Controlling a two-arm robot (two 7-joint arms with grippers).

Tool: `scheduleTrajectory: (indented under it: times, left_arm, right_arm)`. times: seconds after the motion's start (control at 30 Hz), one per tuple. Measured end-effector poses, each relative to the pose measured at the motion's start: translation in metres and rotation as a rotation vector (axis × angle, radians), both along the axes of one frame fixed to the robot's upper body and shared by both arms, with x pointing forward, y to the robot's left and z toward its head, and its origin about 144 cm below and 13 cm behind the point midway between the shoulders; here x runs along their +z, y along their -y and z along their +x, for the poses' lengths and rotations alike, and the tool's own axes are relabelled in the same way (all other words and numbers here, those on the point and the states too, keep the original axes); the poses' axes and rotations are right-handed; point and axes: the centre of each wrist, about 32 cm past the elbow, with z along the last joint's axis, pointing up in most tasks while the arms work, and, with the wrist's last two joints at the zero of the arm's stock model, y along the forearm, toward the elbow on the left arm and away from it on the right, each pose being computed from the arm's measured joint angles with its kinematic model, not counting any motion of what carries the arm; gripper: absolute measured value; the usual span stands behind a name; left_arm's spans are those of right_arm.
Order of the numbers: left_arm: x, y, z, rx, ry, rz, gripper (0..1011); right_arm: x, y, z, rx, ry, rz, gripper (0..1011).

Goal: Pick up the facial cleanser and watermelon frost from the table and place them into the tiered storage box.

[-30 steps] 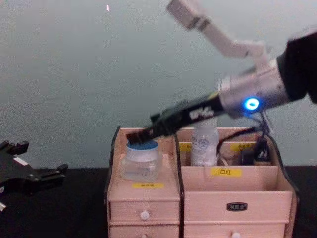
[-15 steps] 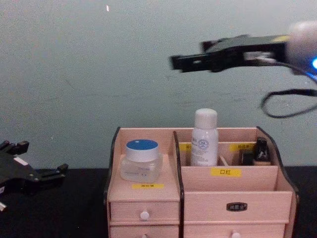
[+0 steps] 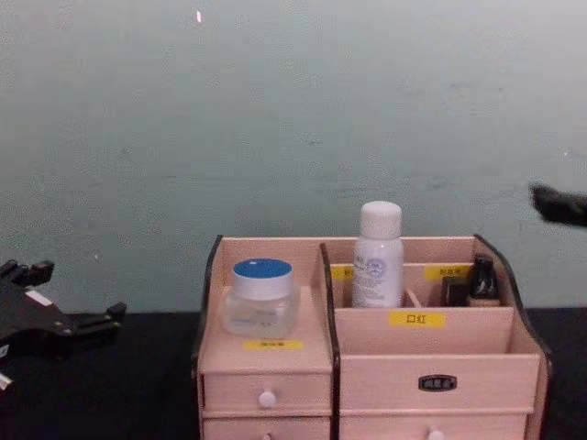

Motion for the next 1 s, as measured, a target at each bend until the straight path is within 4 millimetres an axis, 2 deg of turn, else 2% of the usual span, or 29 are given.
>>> scheduleTrajectory:
  times: [0.03, 0.23, 0.47, 0.67, 1.0]
  left_arm:
    - [0.0, 0.0, 0.0, 0.0, 0.0, 0.0, 1001]
    - [0.0, 0.0, 0.0, 0.0, 0.0, 0.0, 1001]
    - [0.0, 0.0, 0.0, 0.0, 0.0, 0.0, 1001]
    - [0.0, 0.0, 0.0, 0.0, 0.0, 0.0, 1001]
    - [0.0, 0.0, 0.0, 0.0, 0.0, 0.0, 1001]
  right_arm:
    - [0.0, 0.0, 0.0, 0.0, 0.0, 0.0, 1000]
    - [-0.03, 0.007, -0.008, -0.143, -0.044, 0.037, 1000]
    - [-0.046, 0.012, -0.005, -0.194, -0.092, 0.05, 1000]
    - [-0.053, 0.013, 0.0, -0.187, -0.147, 0.053, 1000]
    - [-0.052, 0.013, 0.0, -0.187, -0.143, 0.055, 1000]
